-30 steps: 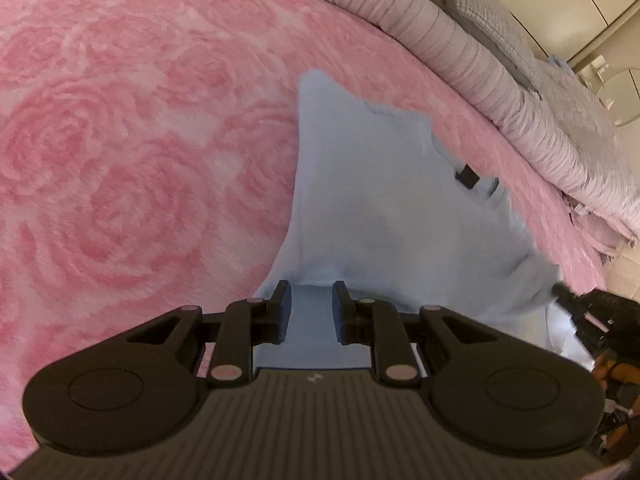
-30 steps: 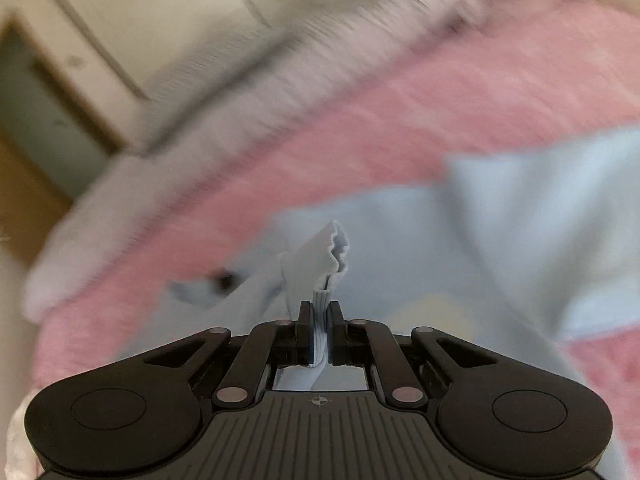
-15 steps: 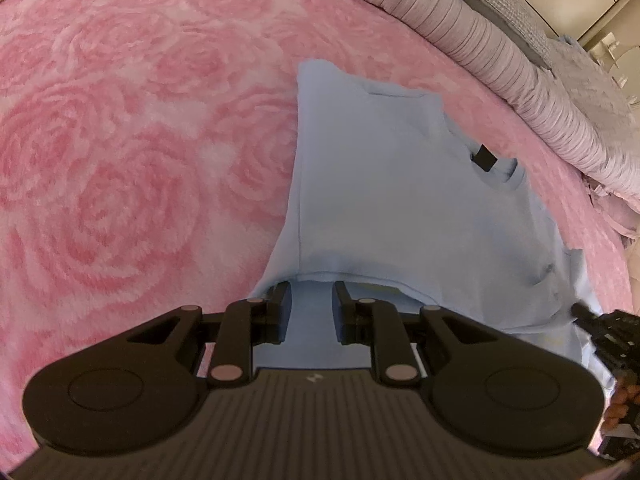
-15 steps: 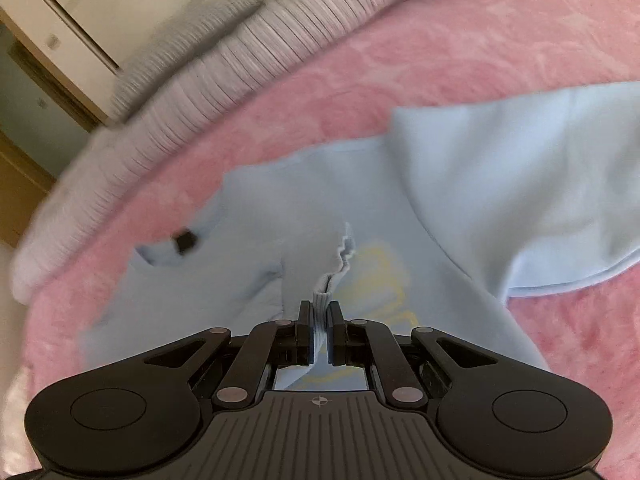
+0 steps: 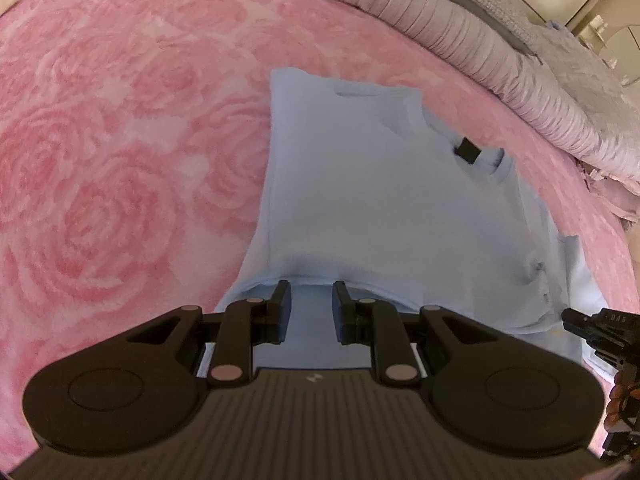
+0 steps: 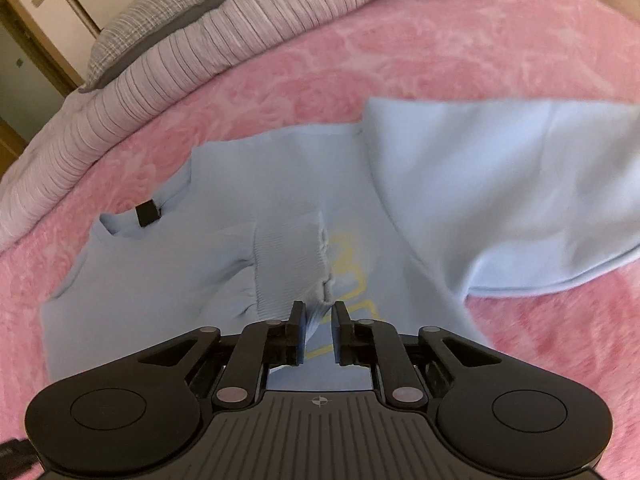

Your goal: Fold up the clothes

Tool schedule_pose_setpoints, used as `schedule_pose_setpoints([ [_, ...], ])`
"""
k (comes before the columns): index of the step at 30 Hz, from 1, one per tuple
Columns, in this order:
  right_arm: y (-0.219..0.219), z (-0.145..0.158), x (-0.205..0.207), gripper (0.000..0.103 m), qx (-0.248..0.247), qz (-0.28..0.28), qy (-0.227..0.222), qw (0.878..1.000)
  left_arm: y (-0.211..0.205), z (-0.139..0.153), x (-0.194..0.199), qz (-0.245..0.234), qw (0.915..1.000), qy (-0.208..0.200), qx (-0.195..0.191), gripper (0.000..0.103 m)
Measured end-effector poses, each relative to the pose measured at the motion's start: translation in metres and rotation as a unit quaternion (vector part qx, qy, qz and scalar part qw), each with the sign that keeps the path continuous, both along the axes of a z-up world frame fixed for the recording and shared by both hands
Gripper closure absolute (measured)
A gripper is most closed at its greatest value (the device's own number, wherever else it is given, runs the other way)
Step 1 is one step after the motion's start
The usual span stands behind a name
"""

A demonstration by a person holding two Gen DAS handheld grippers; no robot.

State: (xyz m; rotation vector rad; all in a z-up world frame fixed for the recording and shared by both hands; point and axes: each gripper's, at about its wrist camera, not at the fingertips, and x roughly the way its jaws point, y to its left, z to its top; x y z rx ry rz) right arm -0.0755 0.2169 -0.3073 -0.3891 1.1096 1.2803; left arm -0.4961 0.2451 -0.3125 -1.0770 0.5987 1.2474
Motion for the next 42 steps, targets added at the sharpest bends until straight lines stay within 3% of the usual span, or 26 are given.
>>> schedule_pose_setpoints([
  [4, -0.004, 0.000, 0.002, 0.091, 0.004, -0.002, -0.014, 1.000, 0.008, -0.013, 0.010, -0.006, 0.9993, 0.030, -0.020, 0.087],
  [7, -0.013, -0.004, 0.018, 0.091, -0.015, -0.010, 0.014, 1.000, 0.012, -0.020, 0.017, -0.004, 0.9982, 0.049, -0.034, 0.089],
  [11, -0.027, -0.008, 0.042, 0.091, -0.036, -0.025, 0.051, 0.998, 0.006, -0.004, 0.032, -0.017, 0.9984, 0.049, -0.022, 0.088],
  [15, -0.062, -0.012, 0.100, 0.085, -0.045, -0.094, 0.109, 0.989, -0.002, 0.009, 0.062, -0.043, 0.9978, 0.043, -0.028, 0.088],
  [17, -0.082, -0.015, 0.140, 0.071, -0.040, -0.157, 0.138, 0.977, -0.004, 0.012, 0.081, -0.052, 0.9975, 0.037, -0.031, 0.088],
  [20, -0.110, -0.017, 0.195, 0.070, -0.024, -0.248, 0.169, 0.954, -0.006, 0.013, 0.110, -0.068, 0.9968, 0.027, -0.034, 0.088],
  [24, -0.143, -0.025, 0.264, 0.069, 0.015, -0.359, 0.209, 0.910, -0.008, 0.012, 0.149, -0.092, 0.9950, 0.022, -0.034, 0.087],
  [28, -0.158, -0.037, 0.314, 0.069, 0.057, -0.430, 0.242, 0.868, -0.003, 0.010, 0.181, -0.104, 0.9939, 0.016, -0.033, 0.087],
  [33, -0.151, -0.057, 0.340, 0.069, 0.076, -0.455, 0.275, 0.844, 0.010, 0.010, 0.197, -0.092, 0.9951, 0.005, -0.035, 0.087],
  [34, -0.148, -0.059, 0.344, 0.069, 0.079, -0.454, 0.276, 0.844, 0.012, 0.011, 0.197, -0.089, 0.9954, 0.006, -0.035, 0.087],
  [36, -0.141, -0.057, 0.346, 0.070, 0.083, -0.443, 0.258, 0.855, 0.017, 0.011, 0.195, -0.081, 0.9962, 0.010, -0.033, 0.087],
  [38, -0.131, -0.047, 0.343, 0.100, 0.074, -0.415, 0.193, 0.886, 0.019, 0.014, 0.191, -0.071, 0.9970, 0.008, -0.031, 0.087],
  [40, -0.115, -0.020, 0.321, 0.100, 0.094, -0.359, 0.103, 0.923, 0.020, 0.016, 0.185, -0.061, 0.9977, 0.002, -0.031, 0.087],
  [42, -0.098, 0.011, 0.293, 0.100, 0.122, -0.293, 0.008, 0.948, 0.019, 0.018, 0.178, -0.051, 0.9982, -0.005, -0.030, 0.087],
])
